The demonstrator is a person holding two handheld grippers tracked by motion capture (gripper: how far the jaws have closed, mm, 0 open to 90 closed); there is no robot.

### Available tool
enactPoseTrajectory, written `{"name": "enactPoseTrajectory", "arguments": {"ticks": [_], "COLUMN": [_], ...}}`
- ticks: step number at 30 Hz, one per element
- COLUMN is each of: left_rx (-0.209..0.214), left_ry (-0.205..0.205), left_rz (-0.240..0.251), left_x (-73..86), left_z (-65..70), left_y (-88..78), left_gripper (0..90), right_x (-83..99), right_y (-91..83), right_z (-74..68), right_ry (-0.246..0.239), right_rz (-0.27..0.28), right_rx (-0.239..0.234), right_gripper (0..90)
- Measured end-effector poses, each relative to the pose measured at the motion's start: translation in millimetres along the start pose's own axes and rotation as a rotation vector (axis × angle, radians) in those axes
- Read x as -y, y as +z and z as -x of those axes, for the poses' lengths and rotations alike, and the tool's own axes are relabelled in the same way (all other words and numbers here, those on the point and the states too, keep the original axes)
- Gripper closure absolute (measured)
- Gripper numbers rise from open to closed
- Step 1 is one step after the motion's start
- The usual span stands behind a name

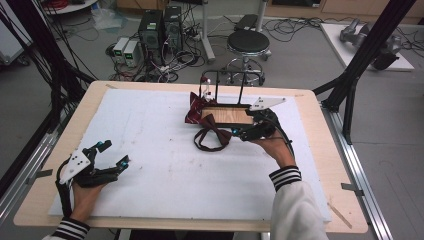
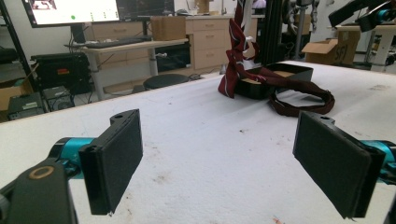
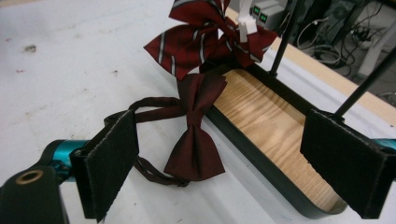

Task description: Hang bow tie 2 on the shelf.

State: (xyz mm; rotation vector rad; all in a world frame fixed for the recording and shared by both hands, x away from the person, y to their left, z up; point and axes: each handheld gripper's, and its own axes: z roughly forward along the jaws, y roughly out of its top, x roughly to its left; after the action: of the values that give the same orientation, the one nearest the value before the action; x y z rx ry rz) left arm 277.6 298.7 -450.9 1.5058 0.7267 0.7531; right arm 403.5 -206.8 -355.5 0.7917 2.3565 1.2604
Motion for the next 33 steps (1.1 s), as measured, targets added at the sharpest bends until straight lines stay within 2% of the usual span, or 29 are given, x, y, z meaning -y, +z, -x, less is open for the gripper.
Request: {"name": "enactPoseTrajectory", "arguments": {"ticks": [4,6,10,13,14,18,23,24,25,28,33], "left_rx": [-0.005,-0.006,-0.007,-0.007,-0.007,-0.009,-0.009,-0.01,-0.01,-0.01,-0.008], "left_ry": [-0.004,-0.005,-0.009,-0.001,-0.001,-0.011,-0.009,-0.008,-0.007,-0.006,-0.007], "left_rz": [0.005,0.011,0.014,0.019,0.022,0.032,0.033,0.034,0.035,0.039,0.04], "left_x": [1.5,1.5,2.0,2.3,2.5,2.9,3.1,3.1,3.2,3.3,3.4], "left_z": [-0.2,-0.3,-0.9,-0.3,-0.1,-0.6,-0.4,-0.1,0.0,0.0,-0.1], "left_y": [-0.2,-0.4,-1.0,-1.5,-1.7,-2.3,-2.6,-2.7,-2.8,-3.1,-3.3], "left_gripper": [16.3,16.3,16.3,16.4,16.4,16.4,16.4,16.4,16.4,16.4,16.4], "right_x": [-1.8,-4.2,-7.6,-7.1,-5.5,-3.4,-1.7,-0.7,-0.7,0.3,2.9], "right_y": [14.9,27.0,35.4,42.1,46.1,53.7,62.2,67.7,67.7,77.6,85.2], "right_z": [-0.7,-2.4,-5.3,-5.5,-5.4,-7.4,-9.8,-12.4,-12.4,-18.6,-17.8], "right_ry": [-0.006,-0.014,-0.03,-0.024,-0.023,-0.032,-0.038,-0.075,-0.075,-0.119,-0.102], "right_rz": [-0.062,-0.123,-0.131,-0.137,-0.164,-0.205,-0.229,-0.248,-0.248,-0.28,-0.304], "right_rx": [-0.006,-0.02,-0.027,-0.034,-0.043,-0.051,-0.05,-0.037,-0.037,-0.022,-0.025], "right_gripper": [10.7,10.7,10.9,11.1,15.5,15.6,16.2,17.0,17.0,23.5,25.9]}}
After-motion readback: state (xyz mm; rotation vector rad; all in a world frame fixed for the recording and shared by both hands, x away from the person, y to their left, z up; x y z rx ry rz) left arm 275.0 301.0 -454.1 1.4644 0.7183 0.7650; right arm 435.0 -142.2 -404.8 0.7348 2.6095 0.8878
